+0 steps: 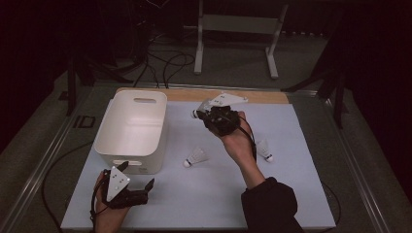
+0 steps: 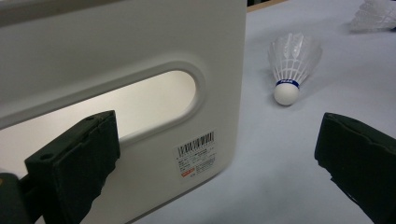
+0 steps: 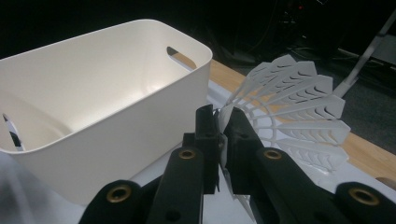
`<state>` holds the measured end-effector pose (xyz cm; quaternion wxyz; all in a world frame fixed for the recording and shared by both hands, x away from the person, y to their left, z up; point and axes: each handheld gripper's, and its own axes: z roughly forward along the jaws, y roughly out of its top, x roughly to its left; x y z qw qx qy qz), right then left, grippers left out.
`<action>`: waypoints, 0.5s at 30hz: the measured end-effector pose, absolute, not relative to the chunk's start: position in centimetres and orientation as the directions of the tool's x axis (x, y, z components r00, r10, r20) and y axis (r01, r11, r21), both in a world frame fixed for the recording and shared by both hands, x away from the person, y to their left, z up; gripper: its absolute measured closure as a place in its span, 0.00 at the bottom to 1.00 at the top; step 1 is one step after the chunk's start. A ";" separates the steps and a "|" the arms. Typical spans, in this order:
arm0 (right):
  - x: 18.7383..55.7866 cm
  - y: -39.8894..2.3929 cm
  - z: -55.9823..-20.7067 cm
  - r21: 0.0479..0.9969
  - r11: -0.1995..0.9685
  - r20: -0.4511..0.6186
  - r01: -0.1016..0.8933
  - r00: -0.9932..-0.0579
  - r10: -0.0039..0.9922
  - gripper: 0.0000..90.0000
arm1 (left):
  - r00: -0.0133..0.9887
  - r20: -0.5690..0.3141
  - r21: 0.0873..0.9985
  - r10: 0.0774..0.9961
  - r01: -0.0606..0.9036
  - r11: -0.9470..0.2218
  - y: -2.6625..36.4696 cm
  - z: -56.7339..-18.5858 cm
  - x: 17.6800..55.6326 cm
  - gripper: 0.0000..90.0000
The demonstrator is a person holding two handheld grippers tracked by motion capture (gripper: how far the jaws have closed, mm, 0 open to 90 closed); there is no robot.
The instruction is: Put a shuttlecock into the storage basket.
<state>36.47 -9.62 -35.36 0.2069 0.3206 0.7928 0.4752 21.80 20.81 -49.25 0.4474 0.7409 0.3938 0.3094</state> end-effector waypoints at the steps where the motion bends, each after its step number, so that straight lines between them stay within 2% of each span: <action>1: 36.5 -9.6 -35.4 0.887 0.341 -0.023 0.312 -0.707 0.706 0.95 | 0.497 0.106 0.908 0.861 0.305 -0.288 20.8 -49.3 21.8 0.01; 15: 37.0 -9.1 -35.2 0.888 0.334 -0.011 0.315 -0.712 0.702 0.94 | 0.497 0.107 0.908 0.861 0.304 -0.288 20.8 -49.3 21.8 0.01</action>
